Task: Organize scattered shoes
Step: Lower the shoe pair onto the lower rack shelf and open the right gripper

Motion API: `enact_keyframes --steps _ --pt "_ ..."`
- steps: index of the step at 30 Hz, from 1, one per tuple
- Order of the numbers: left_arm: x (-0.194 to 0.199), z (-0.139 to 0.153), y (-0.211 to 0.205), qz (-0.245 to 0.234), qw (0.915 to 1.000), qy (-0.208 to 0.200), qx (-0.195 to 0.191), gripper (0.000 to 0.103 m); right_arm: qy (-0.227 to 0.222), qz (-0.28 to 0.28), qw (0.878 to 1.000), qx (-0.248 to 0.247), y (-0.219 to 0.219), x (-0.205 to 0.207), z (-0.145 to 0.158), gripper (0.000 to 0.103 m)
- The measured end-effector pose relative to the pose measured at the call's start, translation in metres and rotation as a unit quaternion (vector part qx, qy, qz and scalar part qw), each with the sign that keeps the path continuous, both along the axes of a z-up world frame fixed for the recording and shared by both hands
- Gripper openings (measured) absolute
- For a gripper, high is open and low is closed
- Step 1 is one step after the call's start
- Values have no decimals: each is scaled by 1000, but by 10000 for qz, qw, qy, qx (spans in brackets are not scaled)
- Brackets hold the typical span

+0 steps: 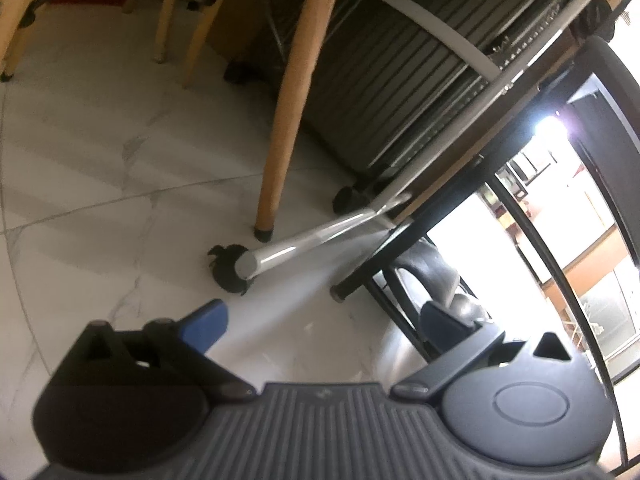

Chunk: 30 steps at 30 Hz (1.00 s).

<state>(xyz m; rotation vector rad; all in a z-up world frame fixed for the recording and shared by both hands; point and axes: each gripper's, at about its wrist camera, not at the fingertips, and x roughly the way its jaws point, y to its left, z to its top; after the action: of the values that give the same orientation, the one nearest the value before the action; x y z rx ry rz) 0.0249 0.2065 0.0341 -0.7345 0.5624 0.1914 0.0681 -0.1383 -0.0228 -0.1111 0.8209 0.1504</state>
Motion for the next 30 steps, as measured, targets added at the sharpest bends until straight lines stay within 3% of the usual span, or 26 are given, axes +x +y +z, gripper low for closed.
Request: enact_keyframes --steps 4,10,17,19,21,24,30 --pt "-2 0 3 98 9999 28 -38 102 738 101 9972 24 17 4 -25 7" --pt "-3 2 1 124 9999 -22 60 102 773 -385 9952 461 12 -5 -23 8" --pt "-3 2 2 96 9999 -6 53 102 783 -207 9952 545 4 -2 -19 9" --pt "-3 1 3 113 9999 -8 22 102 561 -408 9948 746 0 2 -12 31" --pt "-3 1 3 110 9999 -13 16 102 277 -841 9907 1037 -8 6 -5 74" --pt "-2 1 1 51 10000 -18 61 102 32 -1017 9811 1644 -16 10 3 85" --pt "-1 0 2 49 10000 -15 20 102 -587 -918 9914 729 9 26 7 87"
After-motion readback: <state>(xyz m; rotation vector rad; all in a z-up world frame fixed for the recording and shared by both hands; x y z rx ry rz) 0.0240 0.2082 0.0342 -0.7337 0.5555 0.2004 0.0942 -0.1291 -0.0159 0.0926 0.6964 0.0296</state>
